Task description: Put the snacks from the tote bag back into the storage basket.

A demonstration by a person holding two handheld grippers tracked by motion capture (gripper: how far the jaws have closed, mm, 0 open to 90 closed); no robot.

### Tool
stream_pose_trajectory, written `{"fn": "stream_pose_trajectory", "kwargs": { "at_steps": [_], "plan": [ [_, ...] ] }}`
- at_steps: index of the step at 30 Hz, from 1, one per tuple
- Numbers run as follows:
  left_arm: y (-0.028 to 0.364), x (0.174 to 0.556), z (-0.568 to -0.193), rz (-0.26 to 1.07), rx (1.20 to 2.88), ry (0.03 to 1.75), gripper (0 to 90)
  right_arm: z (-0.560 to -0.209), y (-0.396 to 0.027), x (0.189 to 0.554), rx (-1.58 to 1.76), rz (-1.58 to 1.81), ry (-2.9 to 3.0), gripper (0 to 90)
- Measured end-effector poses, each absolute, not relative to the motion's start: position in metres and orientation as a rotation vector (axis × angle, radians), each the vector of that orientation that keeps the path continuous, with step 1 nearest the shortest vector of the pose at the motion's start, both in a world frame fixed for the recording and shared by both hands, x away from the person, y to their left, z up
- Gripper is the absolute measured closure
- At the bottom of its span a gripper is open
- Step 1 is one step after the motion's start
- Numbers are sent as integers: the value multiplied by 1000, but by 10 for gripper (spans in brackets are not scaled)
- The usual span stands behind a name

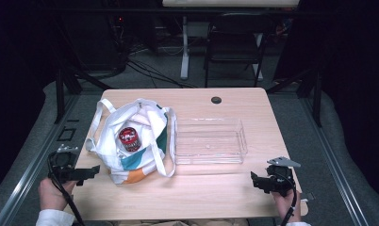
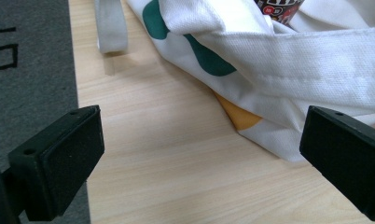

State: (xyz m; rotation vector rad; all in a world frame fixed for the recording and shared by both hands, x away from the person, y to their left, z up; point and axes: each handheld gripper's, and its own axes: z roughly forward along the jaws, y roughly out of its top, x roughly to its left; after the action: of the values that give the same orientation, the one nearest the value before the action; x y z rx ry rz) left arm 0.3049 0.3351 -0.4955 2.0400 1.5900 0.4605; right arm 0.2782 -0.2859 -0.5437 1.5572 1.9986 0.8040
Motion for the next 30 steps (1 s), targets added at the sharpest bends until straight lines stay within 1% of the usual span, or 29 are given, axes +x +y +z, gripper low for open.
{"fn": "stream_pose_trajectory", "kwargs": {
  "at_steps": [4,9,11,22,30],
  "plan": [
    [336,310,-484,462,2014,1586,0,-543,-285,278,1558,803,1983,141],
    [323,320,-470,483,2020,1544,0,-543,-286,278,1556,808,1994,142],
    [317,324,-467,499,2026,1532,0,-543,-286,278,1559,807,1992,142],
    [303,351,-454,499,2027,1494,0,-544,-286,278,1558,798,1998,142],
    [287,375,-452,467,2042,1470,0,-544,-286,278,1554,802,1999,142]
  ]
}}
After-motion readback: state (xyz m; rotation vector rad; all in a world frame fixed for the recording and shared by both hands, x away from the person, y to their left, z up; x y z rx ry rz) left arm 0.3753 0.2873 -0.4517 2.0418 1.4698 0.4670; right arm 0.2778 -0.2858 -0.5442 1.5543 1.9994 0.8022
